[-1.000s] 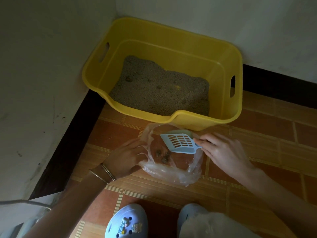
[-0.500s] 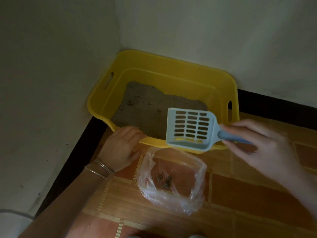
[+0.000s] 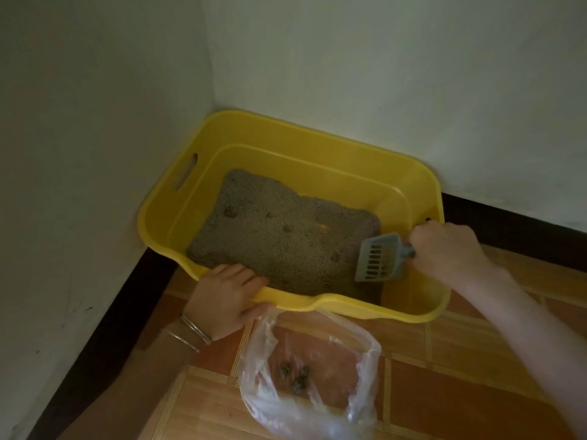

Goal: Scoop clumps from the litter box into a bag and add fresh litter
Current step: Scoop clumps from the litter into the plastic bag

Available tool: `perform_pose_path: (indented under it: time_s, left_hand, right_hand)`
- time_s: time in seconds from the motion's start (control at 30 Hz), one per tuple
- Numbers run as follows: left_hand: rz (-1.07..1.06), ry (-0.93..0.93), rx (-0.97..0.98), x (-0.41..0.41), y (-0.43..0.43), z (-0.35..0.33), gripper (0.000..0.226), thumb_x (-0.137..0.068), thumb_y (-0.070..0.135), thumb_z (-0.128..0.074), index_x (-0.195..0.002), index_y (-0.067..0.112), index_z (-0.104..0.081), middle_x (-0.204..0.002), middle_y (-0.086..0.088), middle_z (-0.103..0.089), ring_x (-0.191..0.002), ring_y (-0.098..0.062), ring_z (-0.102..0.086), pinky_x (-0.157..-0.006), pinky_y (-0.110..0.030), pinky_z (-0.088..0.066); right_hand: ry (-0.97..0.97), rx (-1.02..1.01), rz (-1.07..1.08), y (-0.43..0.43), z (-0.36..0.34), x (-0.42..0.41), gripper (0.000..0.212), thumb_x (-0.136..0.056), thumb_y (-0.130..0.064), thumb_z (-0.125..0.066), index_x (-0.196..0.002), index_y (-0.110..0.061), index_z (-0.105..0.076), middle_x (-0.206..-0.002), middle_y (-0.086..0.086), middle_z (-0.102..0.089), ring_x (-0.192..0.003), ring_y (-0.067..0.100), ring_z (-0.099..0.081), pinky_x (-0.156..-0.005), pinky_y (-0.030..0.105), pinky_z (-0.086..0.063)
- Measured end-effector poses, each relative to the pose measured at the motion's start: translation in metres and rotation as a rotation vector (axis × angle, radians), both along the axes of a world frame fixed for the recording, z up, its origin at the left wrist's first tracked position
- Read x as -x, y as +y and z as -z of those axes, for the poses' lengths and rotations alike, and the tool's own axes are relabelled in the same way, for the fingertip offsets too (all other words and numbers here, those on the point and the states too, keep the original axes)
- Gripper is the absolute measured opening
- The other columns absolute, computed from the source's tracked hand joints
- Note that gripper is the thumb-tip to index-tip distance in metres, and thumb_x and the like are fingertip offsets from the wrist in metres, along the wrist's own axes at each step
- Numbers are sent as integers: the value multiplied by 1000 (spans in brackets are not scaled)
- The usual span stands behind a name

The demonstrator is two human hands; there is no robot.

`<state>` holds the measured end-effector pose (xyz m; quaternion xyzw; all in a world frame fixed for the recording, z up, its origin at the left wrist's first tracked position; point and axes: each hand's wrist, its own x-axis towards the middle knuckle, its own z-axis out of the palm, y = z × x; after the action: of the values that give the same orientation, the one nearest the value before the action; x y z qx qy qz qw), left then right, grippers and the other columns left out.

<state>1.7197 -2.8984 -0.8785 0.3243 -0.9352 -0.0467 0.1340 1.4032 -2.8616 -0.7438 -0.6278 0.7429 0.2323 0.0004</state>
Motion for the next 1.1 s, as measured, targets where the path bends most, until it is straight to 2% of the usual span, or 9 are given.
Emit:
perform_pose_path:
  time_s: [0.17,0.3,0.37,0.43,0.53,0.67,0.83,0.93,1.1]
  left_hand:
    - [7,33,-105,1,-5,0,45,-83,59,-44,-102,28,-70,-86,10,-68,-83,-12,-64,-64,-27,-50]
    - [-18,70,-97,1,-1,-1,44,-83,59,-45,-104,28,-70,-90,11,-69,-85,-10,-64,-69,-25,-50]
    - [-22,70,-87,1,-1,-1,44,-83,59,-46,-104,29,-70,-92,12,-69,-86,-9,-64,-71,-25,-47]
    - [-23,65,-83,1,-1,0,44,-83,59,-46,-105,29,-70,-94,12,-69,-88,-9,-63,-73,-24,-44]
    - [-25,71,-80,2,0,0,45,-83,60,-45,-104,29,-70,-94,12,-69,-87,-9,-64,-71,-25,-46]
    - [-21,85,-71,2,0,-2,44,-82,58,-47,-103,27,-70,-93,11,-70,-84,-10,-64,-72,-22,-38]
    - [-13,93,-70,2,1,-2,45,-83,58,-46,-105,27,-70,-93,10,-70,-82,-10,-64,-72,-22,-36]
    - [-14,105,-75,2,0,-2,46,-83,59,-46,-105,27,-70,-93,11,-70,-82,-10,-65,-71,-21,-36]
    - [-17,116,-69,2,0,-1,45,-82,59,-47,-104,28,-70,-90,12,-70,-80,-9,-65,-70,-21,-35]
  right_hand:
    - [-97,-104,17,-10,15,-3,27,-92,-27,-50,-66,-20,-50,-63,-4,-49,-57,11,-51,-49,22,-40]
    - [-70,-115,13,-12,19,-3,31,-91,-26,-51,-62,-22,-40,-64,-4,-48,-57,11,-50,-51,23,-42]
    - [-32,-111,2,-15,18,-2,30,-91,-27,-51,-63,-21,-40,-65,-4,-48,-55,9,-47,-47,21,-37]
    - [-27,-129,-10,-20,19,-1,22,-91,-27,-51,-71,-19,-52,-68,-3,-51,-56,10,-49,-45,21,-35]
    - [-126,-156,6,-26,25,2,19,-89,-30,-53,-94,-17,-67,-83,1,-64,-71,16,-60,-56,26,-46]
    - [-298,-116,15,-27,37,5,21,-89,-30,-58,-108,-26,-64,-97,-3,-65,-79,11,-59,-59,21,-44]
    - [-529,-92,88,-36,50,5,25,-81,-26,-69,-106,-25,-65,-102,-7,-64,-83,6,-53,-64,20,-41]
    - [-486,-109,38,-47,47,9,23,-81,-27,-69,-104,-27,-66,-99,-10,-64,-80,4,-51,-56,16,-35]
    - [-241,-101,-138,-65,27,22,28,-84,-33,-65,-111,-30,-64,-112,-11,-62,-95,12,-56,-62,23,-39]
